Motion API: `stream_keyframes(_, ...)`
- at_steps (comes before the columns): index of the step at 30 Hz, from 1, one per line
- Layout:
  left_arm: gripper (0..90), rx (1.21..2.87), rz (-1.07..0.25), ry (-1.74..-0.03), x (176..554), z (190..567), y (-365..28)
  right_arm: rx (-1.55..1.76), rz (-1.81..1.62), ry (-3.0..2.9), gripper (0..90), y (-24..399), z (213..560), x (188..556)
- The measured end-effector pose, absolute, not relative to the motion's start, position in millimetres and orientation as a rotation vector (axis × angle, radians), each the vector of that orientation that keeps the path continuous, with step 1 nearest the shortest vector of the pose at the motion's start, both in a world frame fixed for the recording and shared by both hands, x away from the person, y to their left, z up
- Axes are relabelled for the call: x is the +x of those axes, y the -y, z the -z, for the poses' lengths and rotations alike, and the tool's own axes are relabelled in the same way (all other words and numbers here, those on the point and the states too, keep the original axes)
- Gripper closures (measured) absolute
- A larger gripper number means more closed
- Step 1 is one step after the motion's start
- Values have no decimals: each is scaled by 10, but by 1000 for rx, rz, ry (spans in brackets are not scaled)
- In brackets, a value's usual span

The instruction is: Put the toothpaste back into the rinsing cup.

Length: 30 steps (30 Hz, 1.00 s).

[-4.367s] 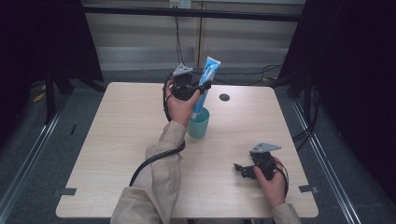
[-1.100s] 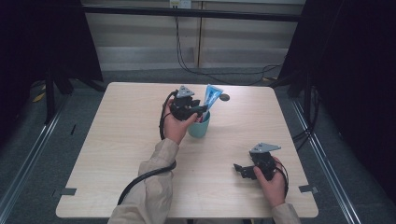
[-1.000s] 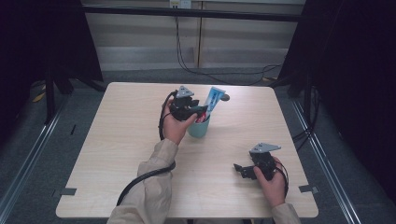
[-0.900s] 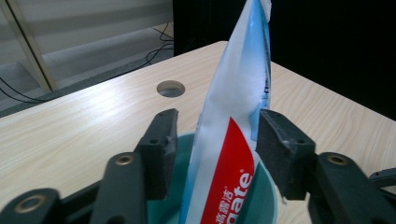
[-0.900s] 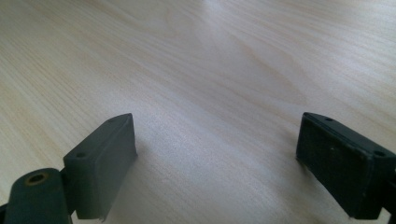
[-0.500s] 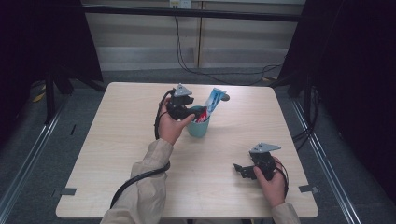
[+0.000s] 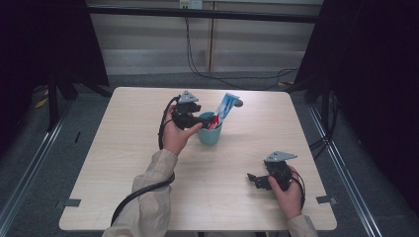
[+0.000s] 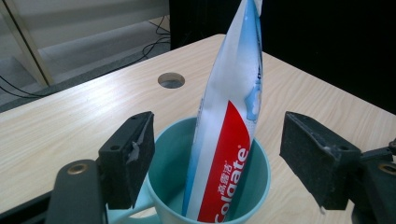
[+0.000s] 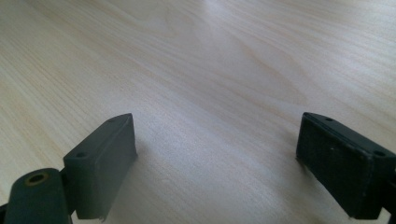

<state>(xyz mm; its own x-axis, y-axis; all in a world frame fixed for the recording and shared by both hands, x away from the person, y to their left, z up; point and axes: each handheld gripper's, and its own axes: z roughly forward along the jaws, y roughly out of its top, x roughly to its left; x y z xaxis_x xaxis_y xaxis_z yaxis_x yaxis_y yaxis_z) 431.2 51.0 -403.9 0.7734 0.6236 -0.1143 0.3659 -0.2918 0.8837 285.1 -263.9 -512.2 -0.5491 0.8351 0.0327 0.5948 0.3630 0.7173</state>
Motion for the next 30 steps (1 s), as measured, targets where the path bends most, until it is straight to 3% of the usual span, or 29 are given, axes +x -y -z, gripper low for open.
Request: stream_keyframes(30, 221, 1889, -305, -809, 4154, 4068, -1019, 1257, -990, -2291, 114, 2639, 5121, 2851)
